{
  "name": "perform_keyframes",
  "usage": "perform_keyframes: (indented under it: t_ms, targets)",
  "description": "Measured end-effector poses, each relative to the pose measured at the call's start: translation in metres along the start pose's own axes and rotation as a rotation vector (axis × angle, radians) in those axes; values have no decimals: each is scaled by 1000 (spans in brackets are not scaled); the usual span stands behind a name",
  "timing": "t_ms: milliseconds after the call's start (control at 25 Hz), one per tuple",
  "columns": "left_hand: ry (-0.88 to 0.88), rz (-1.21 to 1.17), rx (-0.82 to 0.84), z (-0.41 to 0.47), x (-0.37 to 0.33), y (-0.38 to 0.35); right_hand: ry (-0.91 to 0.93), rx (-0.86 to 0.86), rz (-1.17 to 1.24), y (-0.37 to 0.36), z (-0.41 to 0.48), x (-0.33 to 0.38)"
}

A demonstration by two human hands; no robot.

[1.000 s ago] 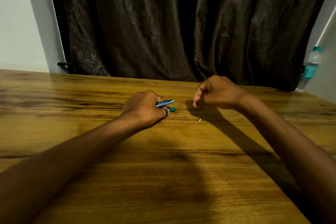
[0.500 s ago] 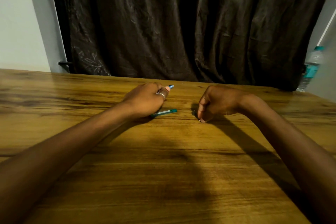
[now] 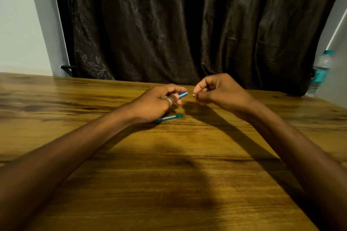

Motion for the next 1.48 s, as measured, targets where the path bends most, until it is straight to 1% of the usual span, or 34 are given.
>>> perform_keyframes:
  t_ms: [280,480,680,920,1120,1480]
  targets:
    - [-10,3,20,1,-1,0,56,-36,65,-10,0,-1]
    - [-2,-15,43,-1,-2,1,30,-43,147,-10,0,0]
    - [4,10,29,1,0,1,32,-33,147,-9,-1,3]
    - [-3,5,40,-1,-2,1,31,-29,156,-9,-2,4]
    - [-1,-19,16,-1,-2,1,44,-26,149,-12,0,1]
    - [-11,3,37,-4,-3,3,62,27,104,-12,-1,2]
Point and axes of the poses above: each hand's wrist, its own z-axis towards the middle knuckle, its own y-axis out of the back of the hand, x = y × z, the point moved 3 cm from there along z, towards the middle knuckle, and after that the axes turned 13 degrees about z, right-handed, at the moved point
